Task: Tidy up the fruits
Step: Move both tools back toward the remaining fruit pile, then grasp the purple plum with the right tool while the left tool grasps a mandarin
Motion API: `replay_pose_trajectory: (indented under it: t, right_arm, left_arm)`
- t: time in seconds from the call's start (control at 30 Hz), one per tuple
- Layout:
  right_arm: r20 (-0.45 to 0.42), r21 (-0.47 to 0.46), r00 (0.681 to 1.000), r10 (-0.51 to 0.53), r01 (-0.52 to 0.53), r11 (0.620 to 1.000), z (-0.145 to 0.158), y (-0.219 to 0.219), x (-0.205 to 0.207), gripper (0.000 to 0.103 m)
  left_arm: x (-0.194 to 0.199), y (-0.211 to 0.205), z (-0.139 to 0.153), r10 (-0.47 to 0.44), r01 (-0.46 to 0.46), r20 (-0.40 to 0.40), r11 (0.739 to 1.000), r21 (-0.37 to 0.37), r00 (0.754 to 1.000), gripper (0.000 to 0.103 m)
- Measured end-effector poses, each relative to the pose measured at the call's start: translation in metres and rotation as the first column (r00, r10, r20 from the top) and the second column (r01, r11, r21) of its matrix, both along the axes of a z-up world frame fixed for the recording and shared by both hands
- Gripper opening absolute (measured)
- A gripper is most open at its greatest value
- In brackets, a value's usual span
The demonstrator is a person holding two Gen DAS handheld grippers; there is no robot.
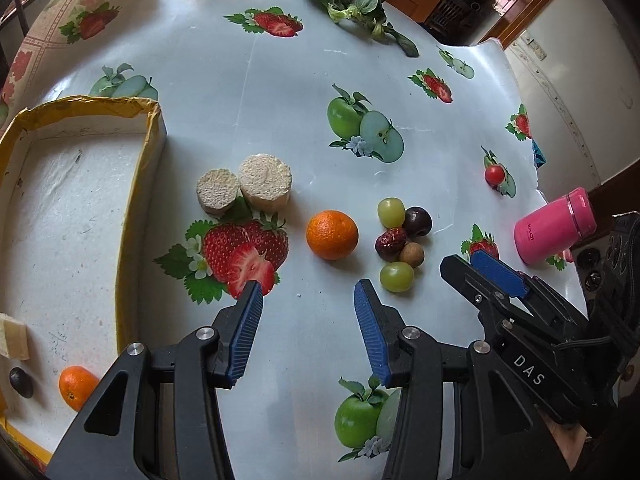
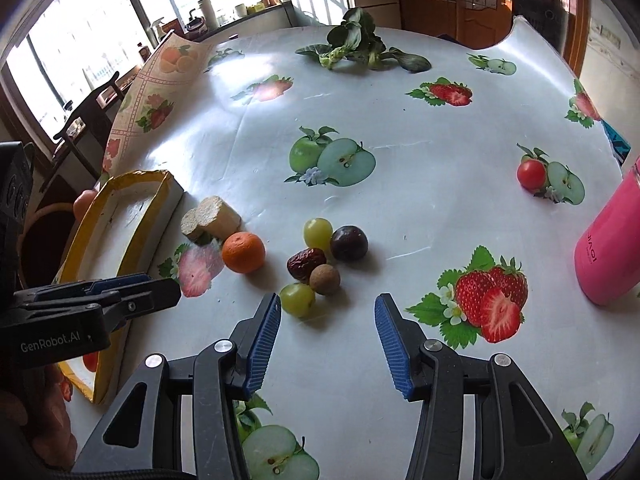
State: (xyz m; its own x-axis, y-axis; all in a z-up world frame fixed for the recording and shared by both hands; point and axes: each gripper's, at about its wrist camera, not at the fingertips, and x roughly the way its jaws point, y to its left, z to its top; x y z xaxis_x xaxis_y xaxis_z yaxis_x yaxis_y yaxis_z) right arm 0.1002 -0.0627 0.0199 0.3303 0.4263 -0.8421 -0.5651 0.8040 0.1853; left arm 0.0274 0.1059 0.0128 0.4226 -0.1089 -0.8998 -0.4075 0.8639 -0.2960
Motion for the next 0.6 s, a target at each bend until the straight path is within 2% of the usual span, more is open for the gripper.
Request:
replay_pose_trajectory:
  t: [0.27, 0.5, 0.57, 0.6]
  right_arm:
    - [-0.018, -0.002, 1.0, -0.023, 0.023, 1.0, -0.013, 0.016, 0.042, 0.045]
    - [-0.074, 0.008, 0.997, -0.027, 0.028, 1.0, -0.033, 0.02, 0.054, 0.037]
    - [-0.077, 0.024, 0.997, -0.03, 0.032, 0.999, -0.035, 0.019, 0.055, 0.037]
    - [-0.079, 0.031, 0.996, -0.029, 0.031, 0.999, -0.035, 0.019, 0.055, 0.036]
  left_arm:
    - [0.034, -0.007, -0.017, -0.025, 0.025, -0.016, 1.0, 0.0, 1.0, 0.046]
    - [0.051, -0.006, -0.034, -0.038, 0.038, -0.038, 0.999, -0.004, 0.999, 0.045]
    - [0.053, -0.009, -0.035, -0.05, 0.05, -0.025, 0.999, 0.021, 0.998, 0.045]
    - [0.054, -0.01, -0.036, -0.057, 0.058, -0.023, 0.998, 0.026, 0.998, 0.04]
